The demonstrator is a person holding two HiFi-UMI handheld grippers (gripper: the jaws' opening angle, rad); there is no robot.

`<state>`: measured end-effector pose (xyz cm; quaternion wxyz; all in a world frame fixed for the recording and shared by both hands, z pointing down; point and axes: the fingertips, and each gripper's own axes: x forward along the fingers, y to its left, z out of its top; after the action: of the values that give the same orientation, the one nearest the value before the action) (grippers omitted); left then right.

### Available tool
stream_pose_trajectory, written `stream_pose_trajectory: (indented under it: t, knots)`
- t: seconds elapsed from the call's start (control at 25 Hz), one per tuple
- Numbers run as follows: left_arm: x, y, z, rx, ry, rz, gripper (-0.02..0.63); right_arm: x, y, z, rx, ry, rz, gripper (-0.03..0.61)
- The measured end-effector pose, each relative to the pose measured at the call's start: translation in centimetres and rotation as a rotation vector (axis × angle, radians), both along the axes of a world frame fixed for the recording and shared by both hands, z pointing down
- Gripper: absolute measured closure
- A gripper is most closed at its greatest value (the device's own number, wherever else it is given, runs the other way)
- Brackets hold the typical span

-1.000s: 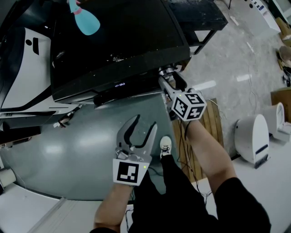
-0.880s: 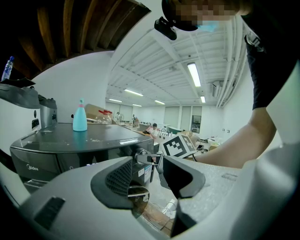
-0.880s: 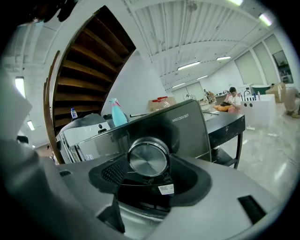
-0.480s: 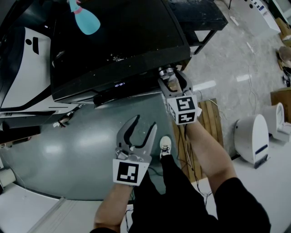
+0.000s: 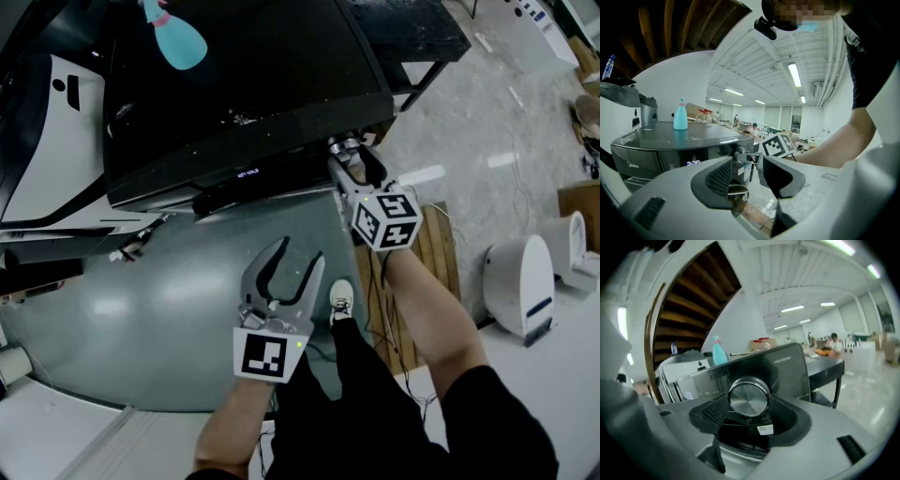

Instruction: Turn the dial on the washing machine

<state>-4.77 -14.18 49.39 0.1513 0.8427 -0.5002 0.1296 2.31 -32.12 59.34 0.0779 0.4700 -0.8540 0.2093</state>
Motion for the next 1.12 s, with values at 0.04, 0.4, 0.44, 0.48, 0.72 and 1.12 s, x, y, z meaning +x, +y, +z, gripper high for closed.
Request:
stream_pose_trajectory:
  t: [0.04, 0.4, 0.44, 0.48, 0.72, 1.12]
  knots:
    - [0.0, 0.0, 0.0, 0.001, 0.001, 0.0, 0.426, 0.1, 0.0, 0.1, -0.042, -0.084, 0.012, 0.308]
    - [-0.1, 0.1, 0.0, 0.001, 0.002, -0.002, 0.426, 0.0, -0.1, 0.2, -0.054, -0.109, 0.02, 0.3]
    - [-0.2, 0.1, -0.1, 0.001, 0.002, -0.003, 0.426, 0.0, 0.0, 0.3, -0.05, -0.097, 0.017, 0.298]
    - [-0.3, 0.1, -0.1, 0.002, 0.002, -0.005, 0.426, 0.0, 0.0, 0.3, -0.047, -0.088, 0.015, 0.295]
    - [-0.7, 0.4, -0.6, 0.011, 0.001, -0.003, 0.426, 0.2, 0.5, -0.3, -0.03, -0.059, 0.019, 0.29]
    - [-1.7, 1.7, -2.5, 0.05, 0.002, 0.026, 0.426, 0.4, 2.6, -3.5, 0.03, -0.037, 0.036, 0.289]
